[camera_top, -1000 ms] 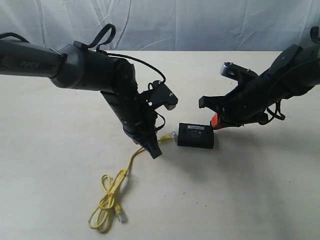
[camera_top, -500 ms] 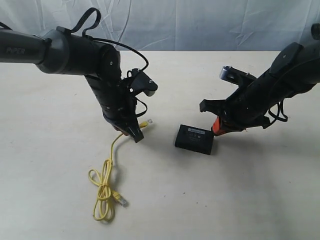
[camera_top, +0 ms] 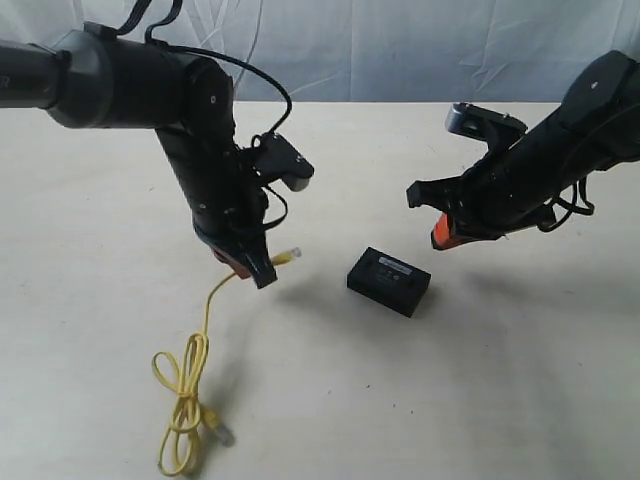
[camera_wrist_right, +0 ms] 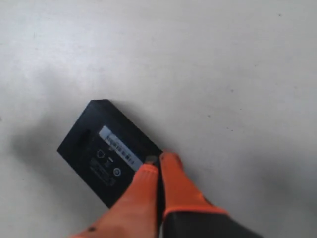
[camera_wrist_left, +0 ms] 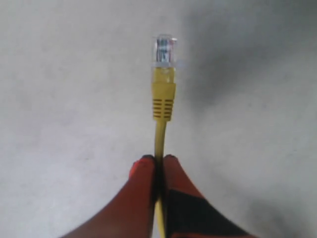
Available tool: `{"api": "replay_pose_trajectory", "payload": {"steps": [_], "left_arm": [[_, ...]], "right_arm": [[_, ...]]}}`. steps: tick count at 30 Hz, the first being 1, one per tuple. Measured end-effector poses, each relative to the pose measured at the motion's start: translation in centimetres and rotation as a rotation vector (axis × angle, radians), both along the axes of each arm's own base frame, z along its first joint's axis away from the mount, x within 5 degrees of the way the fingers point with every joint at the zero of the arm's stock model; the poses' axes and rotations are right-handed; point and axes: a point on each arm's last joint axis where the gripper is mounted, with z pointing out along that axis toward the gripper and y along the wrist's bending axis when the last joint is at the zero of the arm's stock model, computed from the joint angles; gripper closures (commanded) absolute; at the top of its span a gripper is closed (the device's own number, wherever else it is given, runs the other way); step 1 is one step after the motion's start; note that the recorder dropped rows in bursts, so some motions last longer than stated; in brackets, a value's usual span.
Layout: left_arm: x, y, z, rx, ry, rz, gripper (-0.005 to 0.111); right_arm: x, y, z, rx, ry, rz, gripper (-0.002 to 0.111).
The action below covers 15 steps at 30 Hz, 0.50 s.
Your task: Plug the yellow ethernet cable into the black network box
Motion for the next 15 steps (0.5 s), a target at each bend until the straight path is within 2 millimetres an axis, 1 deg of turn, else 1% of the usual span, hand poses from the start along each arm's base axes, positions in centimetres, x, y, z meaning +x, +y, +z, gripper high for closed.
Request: {"api": "replay_pose_trajectory", "payload": {"steps": [2,5,8,12,15], "left_arm": [[-1.0,-0.9,-0.4,-0.007,0.016,-0.031,0.107],[-2.5,-2.9,-0.7,-0.036,-0.001,-0.08,0.107],[-3.3,-4.2,-0.6,-0.068,-0.025,-0.103,0.107],[-3.5,-4.7,-0.6,-0.087,-0.023,-0.098,0.107],[-3.5,-4.8,-1.1,-0.088,-0.016,-0.093,0.107]], "right_arm": [[0.1,0.0,-0.4,-0.004,0.005,-0.003,0.109],[0.3,0.0,-0.7,-0.009,0.002,-0.01,0.109],[0.5,-0.1,-1.2,-0.019,-0.003,-0.018,0.109],[0.8,-0.1,-2.0,-0.017,0.001,-0.041,0.109],[1.0,0.0,-2.5,-0.01,0.002,-0.068,0.109]]}}
